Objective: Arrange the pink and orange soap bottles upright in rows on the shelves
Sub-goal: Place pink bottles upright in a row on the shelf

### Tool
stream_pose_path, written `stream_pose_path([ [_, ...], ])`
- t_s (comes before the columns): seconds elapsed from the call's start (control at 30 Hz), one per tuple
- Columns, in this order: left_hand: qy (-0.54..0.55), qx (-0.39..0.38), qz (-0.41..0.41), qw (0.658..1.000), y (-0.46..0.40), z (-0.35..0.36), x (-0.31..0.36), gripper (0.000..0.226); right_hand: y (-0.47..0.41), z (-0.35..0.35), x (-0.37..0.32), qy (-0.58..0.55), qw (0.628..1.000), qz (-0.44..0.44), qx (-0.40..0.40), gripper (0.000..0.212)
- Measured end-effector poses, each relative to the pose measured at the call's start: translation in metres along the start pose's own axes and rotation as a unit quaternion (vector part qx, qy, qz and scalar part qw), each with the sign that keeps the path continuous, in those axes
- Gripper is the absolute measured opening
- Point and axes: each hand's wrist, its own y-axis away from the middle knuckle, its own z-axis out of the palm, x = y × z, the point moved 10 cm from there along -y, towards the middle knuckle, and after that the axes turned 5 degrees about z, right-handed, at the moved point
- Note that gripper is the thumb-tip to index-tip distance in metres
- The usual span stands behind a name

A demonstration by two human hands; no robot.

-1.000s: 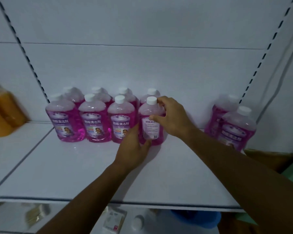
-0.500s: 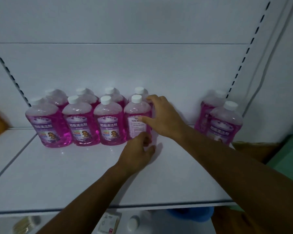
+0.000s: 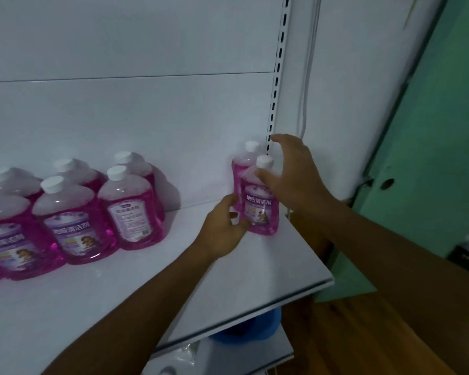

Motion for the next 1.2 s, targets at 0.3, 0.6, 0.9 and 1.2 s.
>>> stream_pose_path([
  [0.3, 0.004, 0.006, 0.008, 1.0, -0.004, 0.01, -0.001, 0.051, 0.006, 0.031, 0.041, -0.094, 0.985, 0.1, -0.106, 0.054],
  [0.6, -0.023, 0.056, 0.019, 0.998, 0.013, -0.013, -0.004, 0.055, 0.003, 0.047, 0.019, -0.09, 0.99, 0.042, -0.1, 0.049],
  [0.9, -0.038, 0.128, 0.03, 0.991, 0.039, -0.065, -0.013, 0.046, -0.015, 0.104, -0.033, -0.156, 0.978, -0.007, -0.14, 0.043],
  [1.2, -0.061, 0.09, 0.006, 0.994, 0.035, -0.087, -0.034, 0.072, -0.041, 0.151, -0.077, -0.219, 0.957, -0.066, -0.18, 0.036],
])
